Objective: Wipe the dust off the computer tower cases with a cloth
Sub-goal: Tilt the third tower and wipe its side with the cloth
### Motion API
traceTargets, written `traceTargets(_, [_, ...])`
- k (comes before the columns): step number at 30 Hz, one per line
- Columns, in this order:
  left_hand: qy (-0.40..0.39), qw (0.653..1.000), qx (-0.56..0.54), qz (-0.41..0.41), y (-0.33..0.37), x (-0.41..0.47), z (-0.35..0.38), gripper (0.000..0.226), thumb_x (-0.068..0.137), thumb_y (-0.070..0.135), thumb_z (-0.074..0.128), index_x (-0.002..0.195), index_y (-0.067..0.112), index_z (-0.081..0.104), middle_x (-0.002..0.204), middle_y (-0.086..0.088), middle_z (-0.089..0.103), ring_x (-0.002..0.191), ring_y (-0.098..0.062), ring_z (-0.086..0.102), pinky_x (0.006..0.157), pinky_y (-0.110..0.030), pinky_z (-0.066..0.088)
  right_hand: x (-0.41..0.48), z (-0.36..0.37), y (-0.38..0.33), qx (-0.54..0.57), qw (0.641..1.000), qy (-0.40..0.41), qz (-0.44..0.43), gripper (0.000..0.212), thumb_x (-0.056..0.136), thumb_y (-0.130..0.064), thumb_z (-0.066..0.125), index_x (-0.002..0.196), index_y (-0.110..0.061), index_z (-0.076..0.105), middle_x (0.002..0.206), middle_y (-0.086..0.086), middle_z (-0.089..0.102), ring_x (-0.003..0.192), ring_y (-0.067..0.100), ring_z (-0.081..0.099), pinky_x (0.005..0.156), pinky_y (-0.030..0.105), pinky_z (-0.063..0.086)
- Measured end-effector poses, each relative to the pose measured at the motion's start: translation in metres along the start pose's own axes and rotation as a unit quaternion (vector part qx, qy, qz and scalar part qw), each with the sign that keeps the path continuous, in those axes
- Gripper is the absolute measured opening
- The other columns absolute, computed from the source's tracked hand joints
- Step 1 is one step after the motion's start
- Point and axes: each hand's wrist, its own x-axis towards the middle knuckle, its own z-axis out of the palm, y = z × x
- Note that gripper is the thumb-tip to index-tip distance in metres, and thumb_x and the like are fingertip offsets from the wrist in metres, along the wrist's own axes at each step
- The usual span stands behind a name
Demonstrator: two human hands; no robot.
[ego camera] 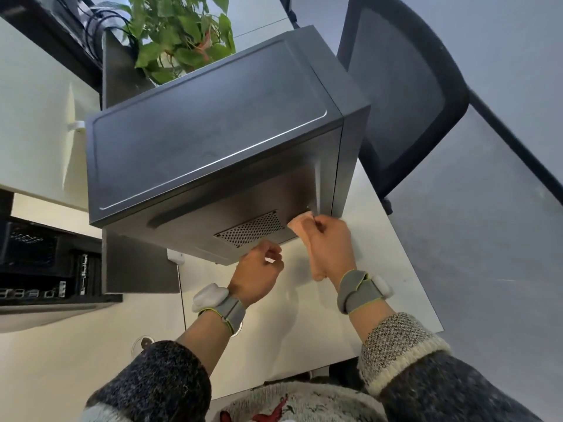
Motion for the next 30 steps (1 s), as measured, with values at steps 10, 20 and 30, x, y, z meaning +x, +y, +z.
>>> traceTargets(10, [0.002,1.0,0.03,0.009,0.01,0.002,0.01,0.022,0.094,0.013,0.064,0.113,0.023,0.064,0.107,0.011,0.07,0.089,-0.013,0.068,0.074,-0.022,0.05,0.012,-0.006,0.012,0.004,1.0,-0.012,0.026,0.027,0.104,-0.029,0.059,0.089,-0.01,0.07,0.076,0.004,0.065,0.07,0.014,0.061,0.067,0.03,0.043])
traceTargets(20, [0.012,0.999,0.034,0.004,0.009,0.002,0.015,0.022,0.094,0.011,0.063,0.113,0.022,0.065,0.107,0.009,0.07,0.085,-0.012,0.068,0.06,-0.008,0.043,0.015,-0.022,0.007,0.064,0.997,-0.005,-0.038,0.029,0.104,-0.039,0.061,0.09,-0.016,0.071,0.08,0.004,0.07,0.077,0.021,0.064,0.072,0.035,0.056])
traceTargets(30, [0.074,0.996,0.042,0.037,0.028,0.012,0.023,0.021,0.093,0.006,0.064,0.11,0.018,0.066,0.1,0.008,0.07,0.081,-0.002,0.064,0.06,-0.002,0.042,0.032,-0.05,0.004,0.081,0.994,-0.02,-0.074,0.026,0.102,-0.042,0.066,0.092,-0.02,0.073,0.075,-0.008,0.067,0.068,0.006,0.06,0.062,0.016,0.049])
